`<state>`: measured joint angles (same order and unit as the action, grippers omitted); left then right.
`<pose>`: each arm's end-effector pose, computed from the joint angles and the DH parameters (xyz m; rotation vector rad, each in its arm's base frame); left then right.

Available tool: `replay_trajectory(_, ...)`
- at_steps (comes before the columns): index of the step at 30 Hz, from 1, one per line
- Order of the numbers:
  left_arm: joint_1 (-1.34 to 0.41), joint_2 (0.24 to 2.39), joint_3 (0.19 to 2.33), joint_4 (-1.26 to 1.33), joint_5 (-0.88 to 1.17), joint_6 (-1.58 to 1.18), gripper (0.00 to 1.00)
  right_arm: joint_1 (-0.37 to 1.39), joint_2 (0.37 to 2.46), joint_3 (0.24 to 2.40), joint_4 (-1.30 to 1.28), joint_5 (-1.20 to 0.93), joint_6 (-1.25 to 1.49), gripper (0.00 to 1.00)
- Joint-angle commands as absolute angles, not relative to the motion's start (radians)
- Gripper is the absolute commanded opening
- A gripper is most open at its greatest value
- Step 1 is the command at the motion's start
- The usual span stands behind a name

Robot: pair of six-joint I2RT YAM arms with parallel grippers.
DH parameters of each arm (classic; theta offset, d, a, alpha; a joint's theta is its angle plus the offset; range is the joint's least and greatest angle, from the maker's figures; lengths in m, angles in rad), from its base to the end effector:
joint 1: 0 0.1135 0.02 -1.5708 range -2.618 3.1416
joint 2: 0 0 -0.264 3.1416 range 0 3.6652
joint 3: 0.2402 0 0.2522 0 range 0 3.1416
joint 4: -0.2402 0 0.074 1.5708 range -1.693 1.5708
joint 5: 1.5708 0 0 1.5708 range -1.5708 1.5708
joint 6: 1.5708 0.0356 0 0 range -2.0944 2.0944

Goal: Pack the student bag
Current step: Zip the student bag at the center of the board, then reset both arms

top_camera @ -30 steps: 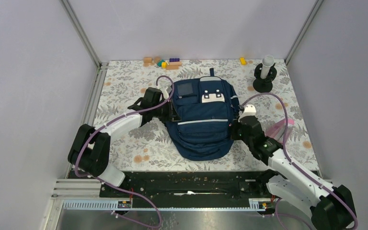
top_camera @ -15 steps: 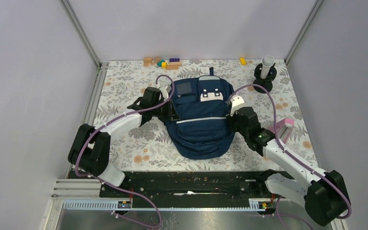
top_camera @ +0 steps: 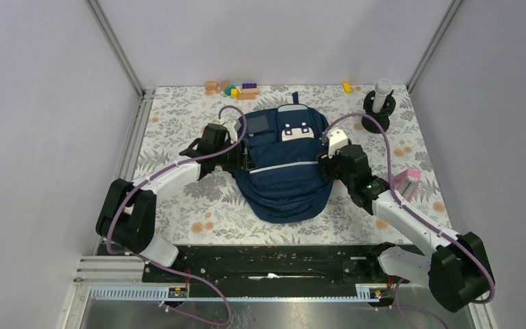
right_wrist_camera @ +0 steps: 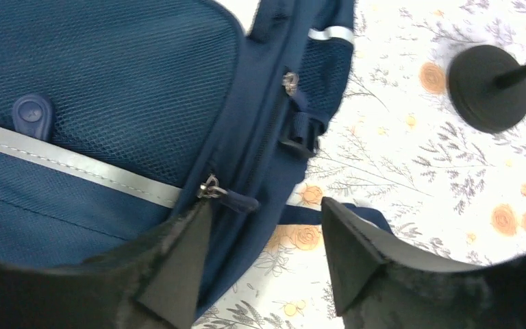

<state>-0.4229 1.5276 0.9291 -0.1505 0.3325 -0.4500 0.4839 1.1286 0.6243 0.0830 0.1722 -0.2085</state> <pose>0.2903 -0.1434 0.2155 0.1435 2.4107 -0.8099 0.2242 0.1109 0.2417 -0.5684 1.9024 0.0068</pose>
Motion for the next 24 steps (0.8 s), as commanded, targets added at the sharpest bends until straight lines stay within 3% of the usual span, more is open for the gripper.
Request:
replay_trajectory(1, -0.400, 1.463, 0.918, -0.200, 0.195, -0.372, 0.73, 0.471, 1.031, 0.624, 0.153, 0.163, -0.155, 0.78)
replay_trajectory(4, -0.400, 1.399, 0.906, -0.189, 0.167, -0.377, 0.92, 0.469, 0.970, 0.602, 0.126, 0.154, -0.114, 0.92)
replay_trajectory(6, -0.399, 1.348, 0.896, -0.190, 0.133, -0.379, 0.98, 0.463, 0.938, 0.598, 0.091, 0.165, -0.075, 0.98)
replay_trajectory(18, -0.380, 0.927, 0.914, -0.350, -0.124, -0.322, 0.99, 0.285, 0.717, 0.686, -0.314, 0.214, 0.194, 1.00)
replay_trajectory(24, -0.380, 0.720, 0.950, -0.401, -0.229, -0.204, 0.99, 0.268, 0.515, 0.718, -0.339, 0.274, 0.168, 1.00)
